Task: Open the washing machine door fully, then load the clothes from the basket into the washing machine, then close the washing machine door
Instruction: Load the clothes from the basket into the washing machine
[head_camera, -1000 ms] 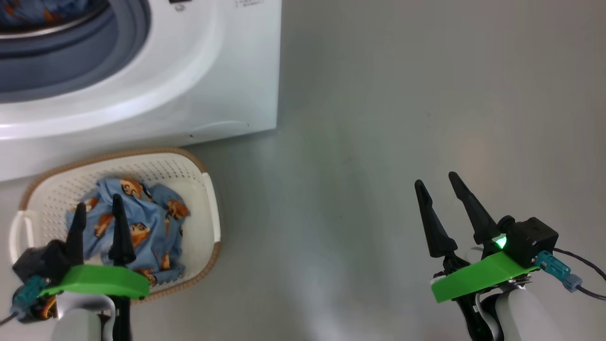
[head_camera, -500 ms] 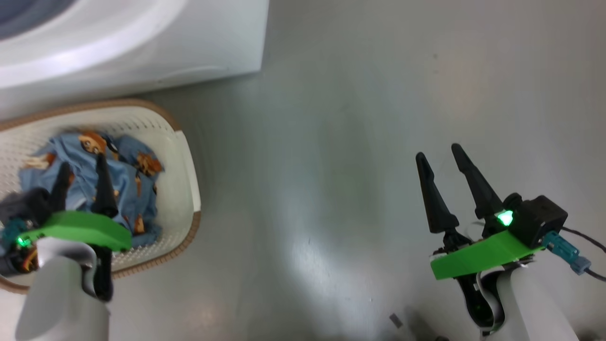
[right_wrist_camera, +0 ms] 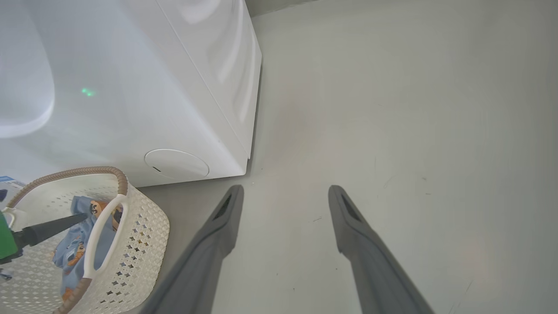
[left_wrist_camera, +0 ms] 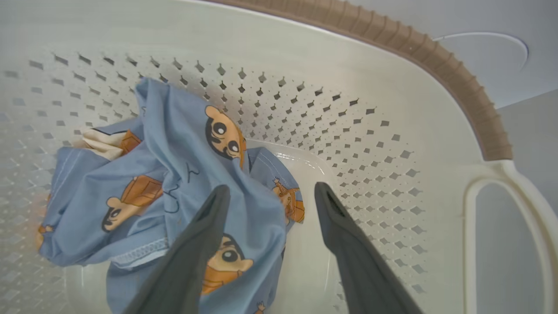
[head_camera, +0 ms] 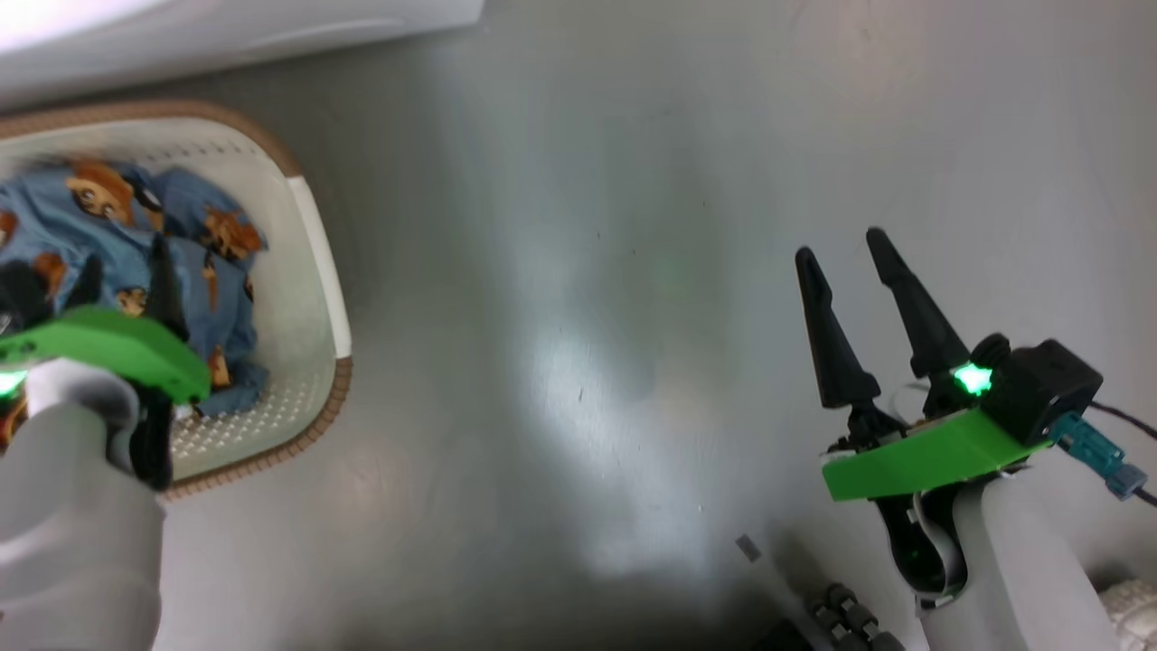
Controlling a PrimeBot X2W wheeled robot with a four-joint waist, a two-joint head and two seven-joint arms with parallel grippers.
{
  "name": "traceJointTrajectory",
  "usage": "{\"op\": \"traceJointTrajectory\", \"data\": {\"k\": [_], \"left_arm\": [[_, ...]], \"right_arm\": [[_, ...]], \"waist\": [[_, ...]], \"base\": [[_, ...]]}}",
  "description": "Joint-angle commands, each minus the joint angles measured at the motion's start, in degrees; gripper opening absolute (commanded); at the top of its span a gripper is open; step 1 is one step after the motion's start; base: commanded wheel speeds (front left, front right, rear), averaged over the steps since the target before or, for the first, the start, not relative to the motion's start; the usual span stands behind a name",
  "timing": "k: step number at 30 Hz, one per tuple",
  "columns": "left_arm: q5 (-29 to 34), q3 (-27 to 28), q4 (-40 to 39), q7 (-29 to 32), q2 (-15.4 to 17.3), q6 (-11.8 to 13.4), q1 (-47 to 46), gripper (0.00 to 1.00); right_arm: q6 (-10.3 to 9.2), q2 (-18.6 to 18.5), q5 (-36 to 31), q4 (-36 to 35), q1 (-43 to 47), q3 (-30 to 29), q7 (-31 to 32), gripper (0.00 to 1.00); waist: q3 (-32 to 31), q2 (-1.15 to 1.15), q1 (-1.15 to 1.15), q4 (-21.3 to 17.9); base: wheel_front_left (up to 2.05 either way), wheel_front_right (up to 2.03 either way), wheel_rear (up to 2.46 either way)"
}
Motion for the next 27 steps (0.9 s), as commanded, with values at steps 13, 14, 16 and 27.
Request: {"op": "traceJointTrajectory", "data": {"k": [13, 14, 16, 27], "left_arm": [[-5.9, -1.5, 8.3, 7.6, 6.3, 0.3, -7.2, 1.00], [-6.2, -1.4, 8.8, 7.8, 6.4, 0.3, -7.8, 1.00], [-6.5, -1.4, 9.4, 8.0, 6.5, 0.2, -8.9, 1.00], [-8.7, -0.8, 12.8, 12.9, 7.1, 0.4, -12.5, 1.00]], "right_arm": [[0.35, 0.5, 0.6, -2.1, -0.1, 1.5, -0.4, 1.00], [0.35, 0.5, 0.6, -2.1, -0.1, 1.5, -0.4, 1.00], [0.35, 0.5, 0.7, -2.1, 0.1, 1.3, -0.4, 1.00], [0.35, 0.7, 1.1, -2.8, 0.5, 1.3, -0.4, 1.00]], "waist": [[7.0, 0.00, 0.00, -1.2], [7.4, 0.00, 0.00, -1.3], [8.0, 0.00, 0.00, -1.5], [10.4, 0.00, 0.00, -2.1]], "base": [[0.00, 0.00, 0.00], [0.00, 0.00, 0.00], [0.00, 0.00, 0.00], [0.00, 0.00, 0.00]]}}
